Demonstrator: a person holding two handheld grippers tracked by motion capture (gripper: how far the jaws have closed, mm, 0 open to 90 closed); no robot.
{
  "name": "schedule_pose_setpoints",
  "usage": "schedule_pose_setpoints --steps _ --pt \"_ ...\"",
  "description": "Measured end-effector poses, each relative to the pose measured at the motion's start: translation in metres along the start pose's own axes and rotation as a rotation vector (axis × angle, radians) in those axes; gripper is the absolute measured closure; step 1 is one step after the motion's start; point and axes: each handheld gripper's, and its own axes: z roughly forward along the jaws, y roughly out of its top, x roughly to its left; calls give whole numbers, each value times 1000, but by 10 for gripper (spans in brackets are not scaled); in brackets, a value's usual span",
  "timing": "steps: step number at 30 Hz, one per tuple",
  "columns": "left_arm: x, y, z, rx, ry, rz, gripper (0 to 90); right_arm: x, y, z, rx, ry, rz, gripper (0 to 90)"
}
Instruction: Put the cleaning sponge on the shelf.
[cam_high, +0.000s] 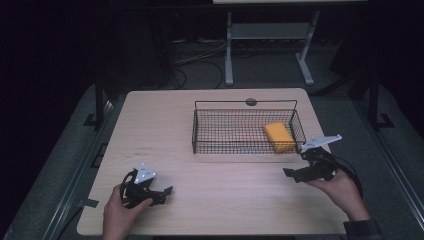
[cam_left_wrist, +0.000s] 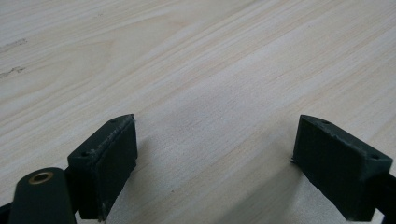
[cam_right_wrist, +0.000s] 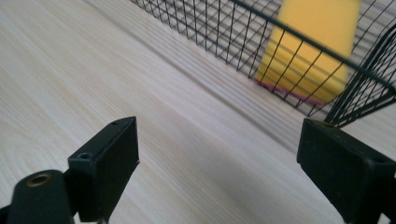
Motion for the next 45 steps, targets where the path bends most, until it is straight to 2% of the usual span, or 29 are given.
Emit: schedule_pose_setpoints --steps 12,20,26,39,45 --pt "0 0 0 -1 0 0 128 -3 -32 13 0 -15 15 111" --pt "0 0 0 -2 1 1 128 -2 -50 20 11 -41 4 106" --pt "0 0 0 -2 1 1 128 -4 -64 22 -2 -50 0 105" --pt "0 0 0 -2 0 1 128 -4 -80 29 -23 -71 -14 98" --pt "0 0 0 -2 0 1 128 -6 -84 31 -48 -48 1 84"
